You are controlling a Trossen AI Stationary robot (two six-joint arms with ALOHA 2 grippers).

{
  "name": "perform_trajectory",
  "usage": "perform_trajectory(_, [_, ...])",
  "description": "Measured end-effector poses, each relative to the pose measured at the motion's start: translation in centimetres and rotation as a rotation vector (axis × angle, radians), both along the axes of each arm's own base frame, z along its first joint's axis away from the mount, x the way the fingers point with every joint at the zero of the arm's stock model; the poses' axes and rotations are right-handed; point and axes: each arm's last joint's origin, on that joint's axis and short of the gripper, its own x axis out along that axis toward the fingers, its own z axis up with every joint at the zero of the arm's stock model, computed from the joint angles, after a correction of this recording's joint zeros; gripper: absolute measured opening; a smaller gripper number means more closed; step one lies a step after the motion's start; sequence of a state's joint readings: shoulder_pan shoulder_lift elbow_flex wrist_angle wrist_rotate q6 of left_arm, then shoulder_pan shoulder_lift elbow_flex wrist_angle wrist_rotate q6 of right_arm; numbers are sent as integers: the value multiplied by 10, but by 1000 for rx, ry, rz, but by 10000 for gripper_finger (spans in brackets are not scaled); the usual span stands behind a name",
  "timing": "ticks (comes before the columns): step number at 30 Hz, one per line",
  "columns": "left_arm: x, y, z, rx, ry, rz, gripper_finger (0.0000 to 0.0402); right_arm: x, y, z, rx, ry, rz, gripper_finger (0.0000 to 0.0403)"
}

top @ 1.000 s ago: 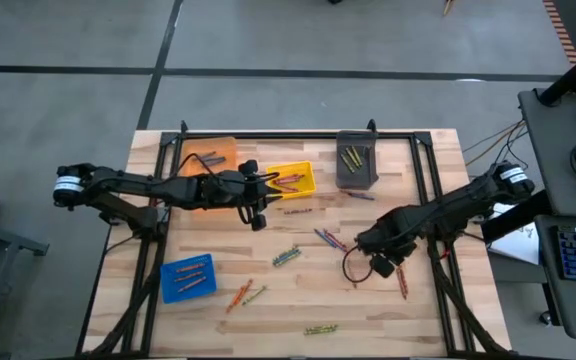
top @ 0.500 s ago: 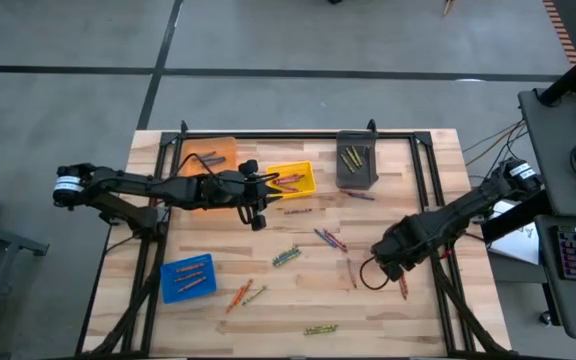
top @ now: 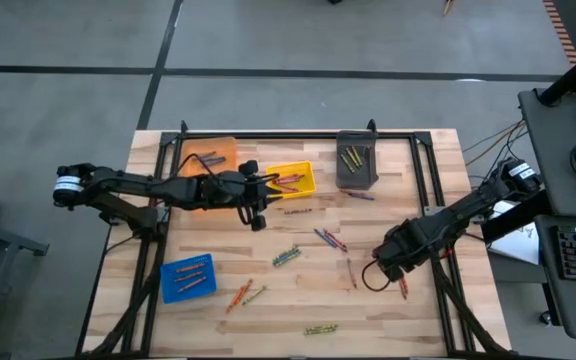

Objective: Sort crayons
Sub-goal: Put the orange crayon into the blue bin

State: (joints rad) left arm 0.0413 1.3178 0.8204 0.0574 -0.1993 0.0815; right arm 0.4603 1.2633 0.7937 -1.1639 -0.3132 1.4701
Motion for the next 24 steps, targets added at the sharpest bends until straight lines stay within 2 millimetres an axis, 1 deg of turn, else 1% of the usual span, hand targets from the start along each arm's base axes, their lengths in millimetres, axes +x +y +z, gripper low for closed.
perform_trajectory(5, [0,0,0,0,0,-1,40,0,0,0,-5,3,-22,57])
perform_trajectory(11, [0,0,0,8,1,-5,40,1,-1,-7,-33,-35,-41,73])
perform_trajectory(15, [0,0,0,9,2,-6,40,0,-2,-9,-48,-38,-39,67])
perform_trajectory(18, [0,0,0,10,2,-6,40,3,-1,-11,-54,-78,-39,61])
perform_trajectory(24, [0,0,0,13,3,-7,40,1,-2,-20,-58,-73,-75,74])
